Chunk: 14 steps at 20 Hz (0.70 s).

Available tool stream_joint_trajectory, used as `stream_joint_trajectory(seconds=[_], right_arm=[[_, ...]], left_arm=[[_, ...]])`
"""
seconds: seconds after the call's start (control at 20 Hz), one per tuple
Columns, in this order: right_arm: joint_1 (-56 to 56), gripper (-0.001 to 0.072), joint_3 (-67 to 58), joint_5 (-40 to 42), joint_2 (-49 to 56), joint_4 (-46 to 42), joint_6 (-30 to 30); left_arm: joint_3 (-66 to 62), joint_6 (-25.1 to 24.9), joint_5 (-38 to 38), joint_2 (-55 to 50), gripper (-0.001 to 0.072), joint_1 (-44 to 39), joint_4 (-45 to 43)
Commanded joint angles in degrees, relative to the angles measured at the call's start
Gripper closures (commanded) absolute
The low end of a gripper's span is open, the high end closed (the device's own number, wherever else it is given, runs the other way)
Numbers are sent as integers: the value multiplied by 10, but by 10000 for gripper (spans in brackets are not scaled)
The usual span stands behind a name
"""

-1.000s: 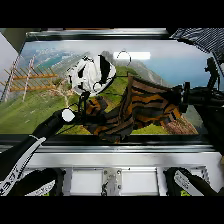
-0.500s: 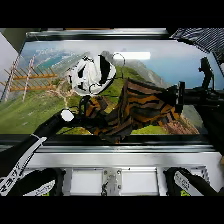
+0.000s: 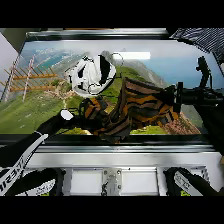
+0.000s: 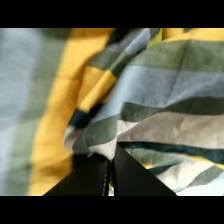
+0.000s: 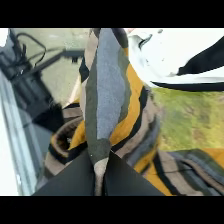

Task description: Fold the clothes and pants, and hang the long-sleeved shirts on hangers.

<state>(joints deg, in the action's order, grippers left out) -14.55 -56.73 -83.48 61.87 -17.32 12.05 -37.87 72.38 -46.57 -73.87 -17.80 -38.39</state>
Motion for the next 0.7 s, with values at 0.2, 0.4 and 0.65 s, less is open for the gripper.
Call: stream_joint_trajectory(seconds=[0.2, 0.4, 0.65], right_arm=[[153, 706, 12, 181, -3, 1, 39], [198, 706, 12, 265, -3, 1, 39], [197, 706, 12, 265, -3, 1, 39]], left_arm=[[0, 4, -70, 141, 697, 227, -142], [0, 15, -79, 196, 98, 249, -144], [0, 113, -18, 226, 99, 116, -147]])
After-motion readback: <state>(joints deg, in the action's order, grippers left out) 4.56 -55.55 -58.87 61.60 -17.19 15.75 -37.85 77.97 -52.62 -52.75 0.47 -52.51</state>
